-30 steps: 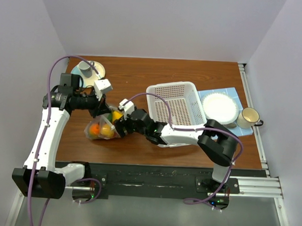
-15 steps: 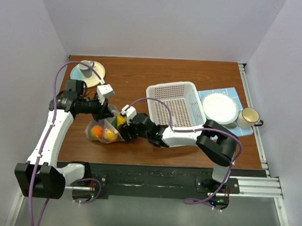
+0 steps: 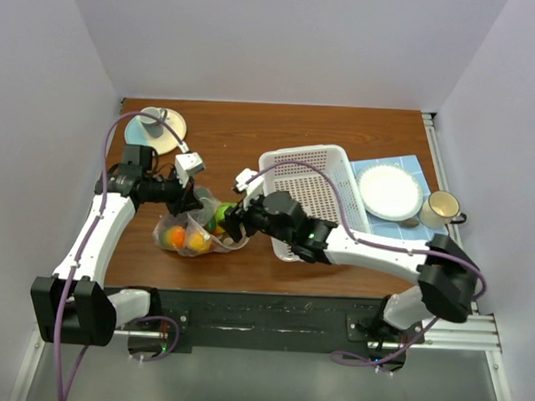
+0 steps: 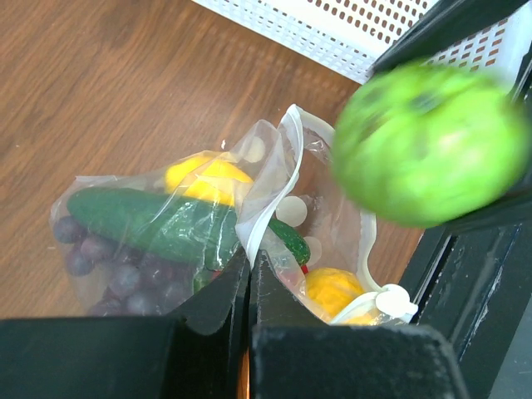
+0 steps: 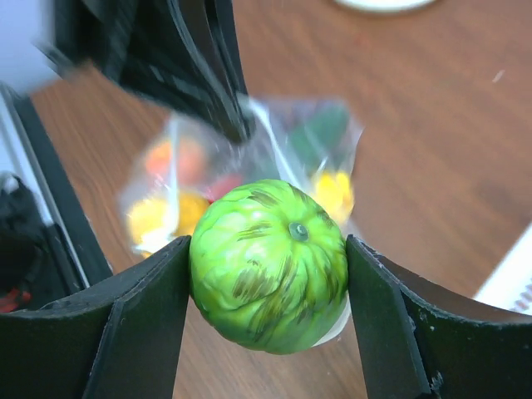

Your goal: Open the zip-top bag and remove the fake food

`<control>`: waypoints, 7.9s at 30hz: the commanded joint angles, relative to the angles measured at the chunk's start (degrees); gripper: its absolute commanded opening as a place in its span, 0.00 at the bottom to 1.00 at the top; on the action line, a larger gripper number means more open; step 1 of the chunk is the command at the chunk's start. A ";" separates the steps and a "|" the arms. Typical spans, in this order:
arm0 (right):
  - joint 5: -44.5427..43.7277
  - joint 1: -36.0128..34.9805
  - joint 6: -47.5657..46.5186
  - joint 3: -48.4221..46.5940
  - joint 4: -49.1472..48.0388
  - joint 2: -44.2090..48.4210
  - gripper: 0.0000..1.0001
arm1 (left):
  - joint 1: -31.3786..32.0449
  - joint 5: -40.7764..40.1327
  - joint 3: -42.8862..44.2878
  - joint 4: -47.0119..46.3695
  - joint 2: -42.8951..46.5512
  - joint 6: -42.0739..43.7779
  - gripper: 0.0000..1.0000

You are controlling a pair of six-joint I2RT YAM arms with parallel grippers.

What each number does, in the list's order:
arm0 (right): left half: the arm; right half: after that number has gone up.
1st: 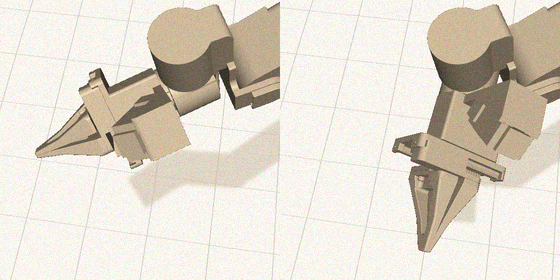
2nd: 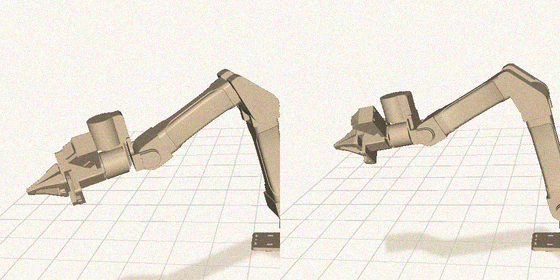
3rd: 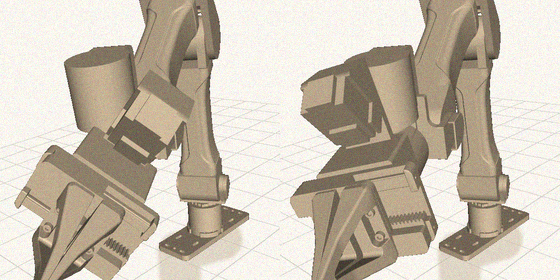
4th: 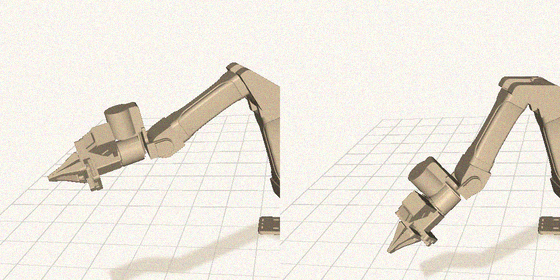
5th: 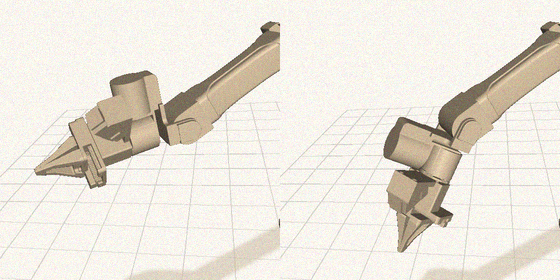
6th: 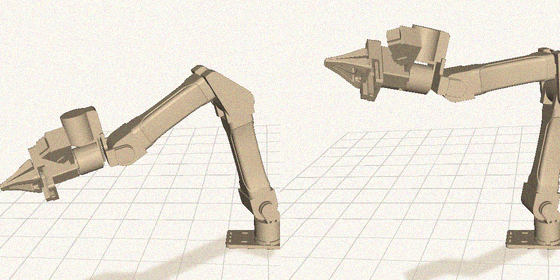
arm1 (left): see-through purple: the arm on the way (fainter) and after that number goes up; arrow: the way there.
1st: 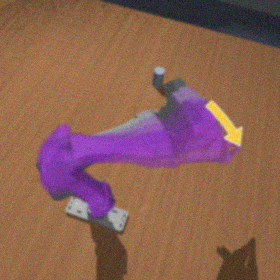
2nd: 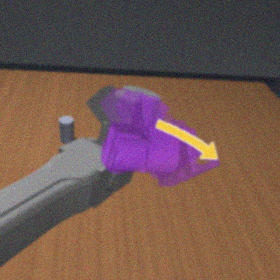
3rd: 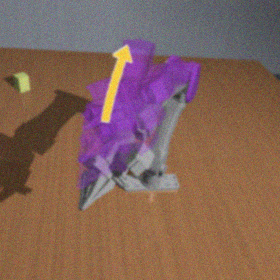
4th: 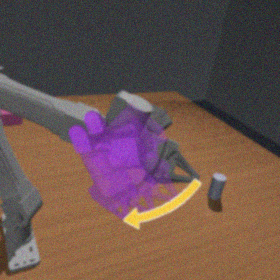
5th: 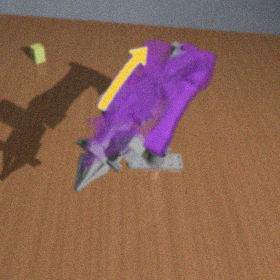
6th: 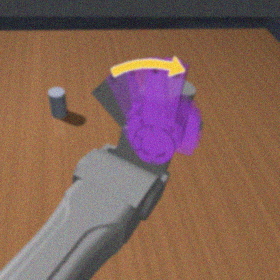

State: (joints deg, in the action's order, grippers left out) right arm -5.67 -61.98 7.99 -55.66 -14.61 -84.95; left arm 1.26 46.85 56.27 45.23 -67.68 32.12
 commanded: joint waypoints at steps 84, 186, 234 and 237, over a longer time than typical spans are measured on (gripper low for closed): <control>4.45 1.59 8.19 -7.37 -9.47 -14.74 0.38 | -0.11 0.26 2.88 1.61 2.12 2.33 0.00; -5.04 -3.15 2.99 -12.20 -6.30 -23.69 0.85 | -0.11 0.52 6.02 3.01 2.12 2.60 0.06; 0.13 -3.15 4.23 -13.43 -5.51 -29.93 0.78 | -1.78 -14.59 -11.18 -12.62 -9.93 6.38 0.46; 0.40 -3.15 4.23 -11.06 -5.25 -27.74 0.61 | -1.78 -15.38 -11.80 -13.06 -10.01 6.47 0.45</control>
State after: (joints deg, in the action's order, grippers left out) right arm -6.28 -65.08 11.97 -69.10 -20.73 -114.89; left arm -0.82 31.83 45.19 33.91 -77.38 39.42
